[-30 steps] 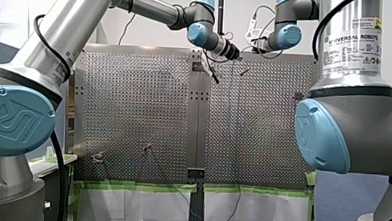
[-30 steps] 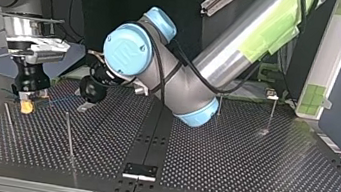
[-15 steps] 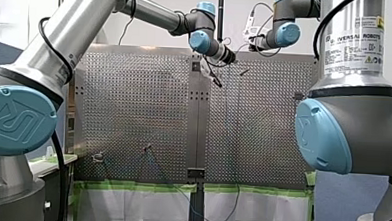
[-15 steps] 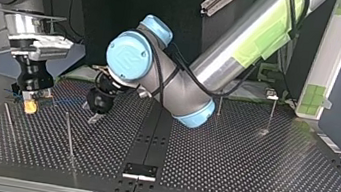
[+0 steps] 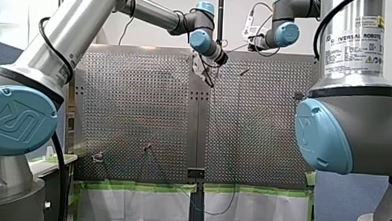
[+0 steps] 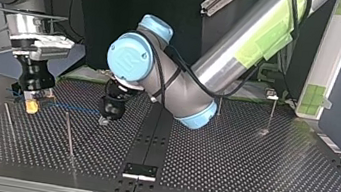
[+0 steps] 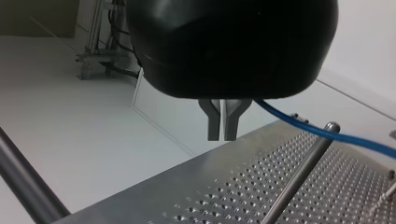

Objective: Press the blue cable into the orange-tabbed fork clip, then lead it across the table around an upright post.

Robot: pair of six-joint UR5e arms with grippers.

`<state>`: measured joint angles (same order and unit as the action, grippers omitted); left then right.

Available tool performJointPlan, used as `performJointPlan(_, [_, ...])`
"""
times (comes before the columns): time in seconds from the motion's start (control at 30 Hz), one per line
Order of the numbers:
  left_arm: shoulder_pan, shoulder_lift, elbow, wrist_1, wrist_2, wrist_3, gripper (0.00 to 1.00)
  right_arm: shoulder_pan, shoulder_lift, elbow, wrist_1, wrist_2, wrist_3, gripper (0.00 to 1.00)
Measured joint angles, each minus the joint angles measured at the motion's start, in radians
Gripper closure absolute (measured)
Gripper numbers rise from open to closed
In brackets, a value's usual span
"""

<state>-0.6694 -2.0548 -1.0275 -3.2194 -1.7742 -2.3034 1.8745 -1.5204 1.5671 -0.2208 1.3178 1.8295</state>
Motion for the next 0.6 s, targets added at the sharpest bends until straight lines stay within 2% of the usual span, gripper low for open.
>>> performJointPlan(0.27, [0.001, 0.035, 0.000, -0.003, -0.080, 0.079, 1.00, -0.008, 0.003, 0.000, -0.003, 0.040, 0.003, 1.00])
performJointPlan(0.5, [0.002, 0.057, 0.017, -0.004, -0.145, 0.148, 1.00, -0.018, 0.009, 0.000, -0.012, 0.049, 0.012, 1.00])
performJointPlan(0.6, [0.003, 0.058, 0.019, -0.005, -0.153, 0.175, 1.00, -0.024, 0.023, -0.001, -0.018, 0.049, 0.015, 1.00])
